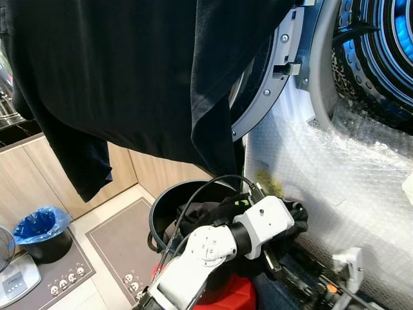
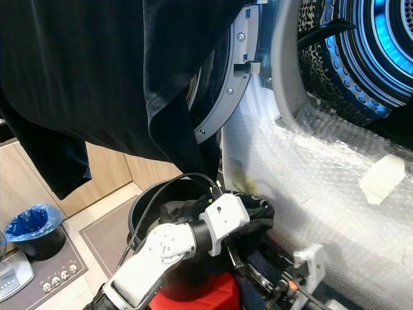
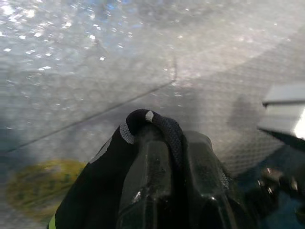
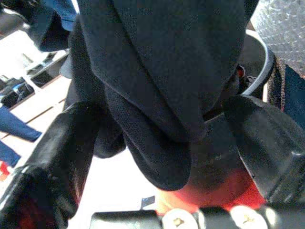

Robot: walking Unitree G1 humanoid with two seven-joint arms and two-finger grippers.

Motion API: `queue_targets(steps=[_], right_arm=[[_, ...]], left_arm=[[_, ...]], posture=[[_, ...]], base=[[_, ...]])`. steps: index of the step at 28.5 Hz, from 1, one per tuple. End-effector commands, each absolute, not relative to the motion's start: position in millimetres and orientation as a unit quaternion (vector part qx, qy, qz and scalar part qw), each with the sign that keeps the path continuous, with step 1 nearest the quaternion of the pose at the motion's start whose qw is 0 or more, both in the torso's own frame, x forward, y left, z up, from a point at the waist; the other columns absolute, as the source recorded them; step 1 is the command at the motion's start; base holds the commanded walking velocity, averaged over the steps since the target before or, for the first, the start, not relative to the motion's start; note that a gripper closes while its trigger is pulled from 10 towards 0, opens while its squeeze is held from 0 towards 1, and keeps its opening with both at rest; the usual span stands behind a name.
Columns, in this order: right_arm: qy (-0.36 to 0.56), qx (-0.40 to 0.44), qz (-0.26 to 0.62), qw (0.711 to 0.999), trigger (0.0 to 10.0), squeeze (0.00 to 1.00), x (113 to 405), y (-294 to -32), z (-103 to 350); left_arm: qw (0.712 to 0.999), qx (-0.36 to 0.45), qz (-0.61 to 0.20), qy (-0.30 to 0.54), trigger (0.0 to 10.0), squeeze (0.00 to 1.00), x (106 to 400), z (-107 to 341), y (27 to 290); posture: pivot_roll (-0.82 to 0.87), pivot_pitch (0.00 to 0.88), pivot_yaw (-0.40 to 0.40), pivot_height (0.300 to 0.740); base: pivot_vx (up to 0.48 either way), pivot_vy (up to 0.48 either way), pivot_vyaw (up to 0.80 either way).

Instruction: Clothes washing

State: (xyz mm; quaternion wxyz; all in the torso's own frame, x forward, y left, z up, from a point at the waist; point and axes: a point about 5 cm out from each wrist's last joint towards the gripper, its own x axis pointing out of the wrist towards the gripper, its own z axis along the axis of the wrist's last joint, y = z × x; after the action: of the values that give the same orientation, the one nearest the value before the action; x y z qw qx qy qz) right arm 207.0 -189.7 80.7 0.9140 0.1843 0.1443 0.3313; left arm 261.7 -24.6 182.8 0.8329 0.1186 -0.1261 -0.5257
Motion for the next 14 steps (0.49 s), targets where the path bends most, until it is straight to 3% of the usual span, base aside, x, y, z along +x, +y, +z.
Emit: queue_targets(steps=[1, 7, 9, 14], right_arm=[[0.140, 0.159, 0.318, 0.924, 10.0, 0.00, 212.8, -183.7, 85.9], [0.160, 0.170, 0.263, 0.936, 10.0, 0.00, 222.0, -174.6, 79.3], [0.154, 0.186, 0.287, 0.927, 10.0, 0.00, 220.1, -167.2, 83.4], [0.154, 0.183, 0.263, 0.935, 10.0, 0.00, 227.9, -160.6, 86.3]], left_arm=[[0.833, 0.119, -0.521, -0.141, 10.0, 0.00, 263.9, 189.6, -26.3], [0.842, 0.119, -0.507, -0.143, 10.0, 0.00, 267.4, 191.1, -26.1], [0.843, 0.120, -0.505, -0.143, 10.0, 0.00, 267.8, 191.2, -26.1], [0.847, 0.126, -0.497, -0.145, 10.0, 0.00, 269.7, 191.1, -26.4]], posture=[[-0.13, 0.000, 0.044, 0.740], [-0.13, 0.000, 0.042, 0.740], [-0.13, 0.000, 0.043, 0.740], [-0.13, 0.000, 0.042, 0.740]], base=[[0.000, 0.000, 0.00], [0.000, 0.000, 0.00], [0.000, 0.000, 0.00], [0.000, 0.000, 0.00]])
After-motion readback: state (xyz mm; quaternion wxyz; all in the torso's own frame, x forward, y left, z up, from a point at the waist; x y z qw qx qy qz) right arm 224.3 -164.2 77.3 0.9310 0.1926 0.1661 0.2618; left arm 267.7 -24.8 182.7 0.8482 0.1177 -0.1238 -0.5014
